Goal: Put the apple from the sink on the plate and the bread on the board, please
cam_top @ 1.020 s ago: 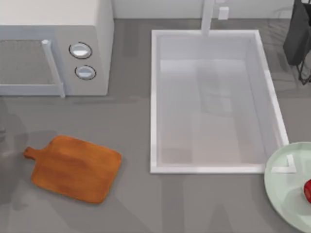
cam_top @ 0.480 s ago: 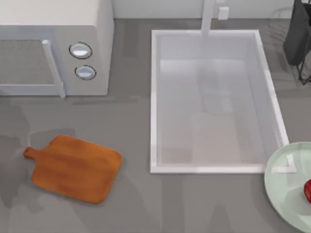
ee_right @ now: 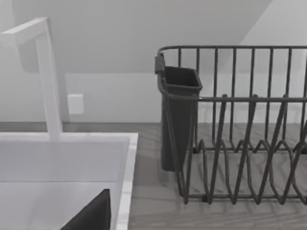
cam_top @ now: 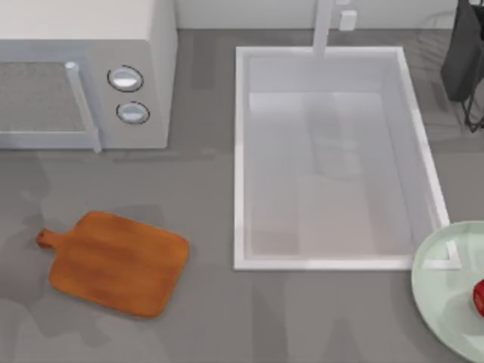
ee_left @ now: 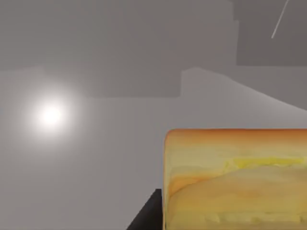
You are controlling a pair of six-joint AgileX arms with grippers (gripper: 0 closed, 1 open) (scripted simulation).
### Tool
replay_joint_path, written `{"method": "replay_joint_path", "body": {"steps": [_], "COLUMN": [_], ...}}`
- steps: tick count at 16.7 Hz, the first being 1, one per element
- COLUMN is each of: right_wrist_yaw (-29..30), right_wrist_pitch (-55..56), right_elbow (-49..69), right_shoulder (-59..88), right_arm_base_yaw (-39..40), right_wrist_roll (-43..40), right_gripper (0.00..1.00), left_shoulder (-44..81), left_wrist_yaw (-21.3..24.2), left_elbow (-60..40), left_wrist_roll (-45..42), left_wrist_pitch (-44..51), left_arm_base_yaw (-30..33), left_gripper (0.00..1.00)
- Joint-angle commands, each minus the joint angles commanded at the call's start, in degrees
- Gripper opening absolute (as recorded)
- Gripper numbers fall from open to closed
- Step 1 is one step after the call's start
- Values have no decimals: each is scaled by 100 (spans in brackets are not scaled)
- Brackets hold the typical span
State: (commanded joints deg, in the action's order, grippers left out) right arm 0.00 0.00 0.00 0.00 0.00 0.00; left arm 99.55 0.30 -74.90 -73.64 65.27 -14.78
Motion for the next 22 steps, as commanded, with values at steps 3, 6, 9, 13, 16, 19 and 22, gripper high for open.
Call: {"method": "replay_joint_path", "body": {"steps": [3,6,9,13,16,19,22], "right_wrist_yaw": [0,0,0,0,0,0,0], "right_wrist_pitch": [0,0,0,0,0,0,0], "right_elbow": [0,0,0,0,0,0,0], "right_shoulder": [0,0,0,0,0,0,0], "right_arm_base_yaw": [0,0,0,0,0,0,0], "right_wrist_roll": [0,0,0,0,0,0,0], "right_gripper": [100,100,100,100,100,100,100], "left_shoulder": [23,73,178,335,432,490,483], "left_wrist_yaw": [-2,-16,-51,-115,-162,-197,-211], "left_elbow": [15,57,155,336,490,649,804], "left_wrist_roll": [-11,300,1160,3157,5156,7338,9452], "left_wrist_pitch": [-17,-48,-133,-295,-410,-485,-525], "left_arm_base_yaw": [-8,-21,-23,58,200,420,717], "left_gripper": [0,0,0,0,0,0,0]}}
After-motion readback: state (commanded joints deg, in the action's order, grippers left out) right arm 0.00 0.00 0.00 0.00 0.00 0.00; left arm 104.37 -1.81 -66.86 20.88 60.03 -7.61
